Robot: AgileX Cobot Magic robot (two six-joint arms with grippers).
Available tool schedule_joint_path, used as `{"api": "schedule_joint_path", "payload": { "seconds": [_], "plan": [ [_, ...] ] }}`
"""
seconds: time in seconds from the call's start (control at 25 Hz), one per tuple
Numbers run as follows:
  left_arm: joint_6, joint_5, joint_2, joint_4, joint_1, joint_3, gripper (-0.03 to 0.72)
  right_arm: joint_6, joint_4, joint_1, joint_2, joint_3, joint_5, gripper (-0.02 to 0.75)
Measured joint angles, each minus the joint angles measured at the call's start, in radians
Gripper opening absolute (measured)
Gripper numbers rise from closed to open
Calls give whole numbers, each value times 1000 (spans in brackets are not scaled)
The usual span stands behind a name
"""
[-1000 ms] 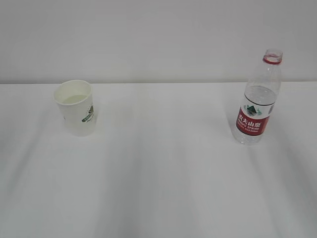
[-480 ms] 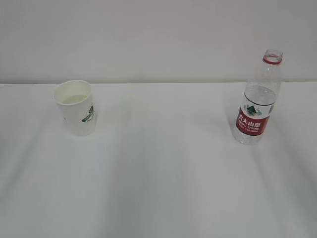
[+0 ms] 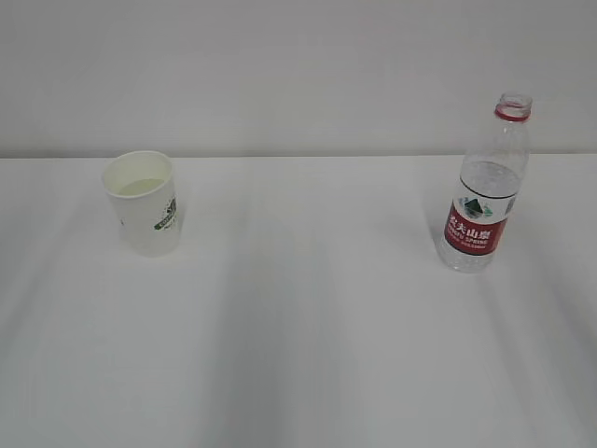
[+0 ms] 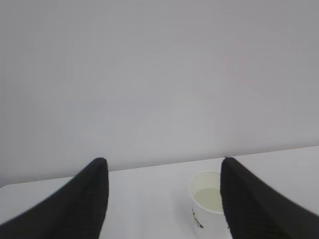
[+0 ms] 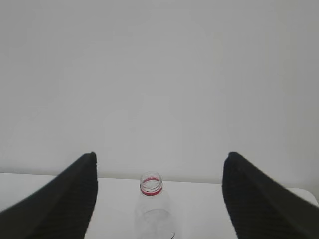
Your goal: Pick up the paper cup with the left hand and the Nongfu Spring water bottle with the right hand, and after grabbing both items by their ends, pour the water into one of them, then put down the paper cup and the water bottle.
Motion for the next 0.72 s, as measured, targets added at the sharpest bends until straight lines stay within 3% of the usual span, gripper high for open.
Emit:
{"api": "schedule_joint_path", "payload": {
  "seconds": [0.24,0.72],
  "plan": [
    [0,96,-37,-2,-2,-56,516,0,0,0,-2,-77,120,587],
    [0,220,-234,-3,-2,-64,516,-6,0,0,-125,-87,202,588]
  ]
}}
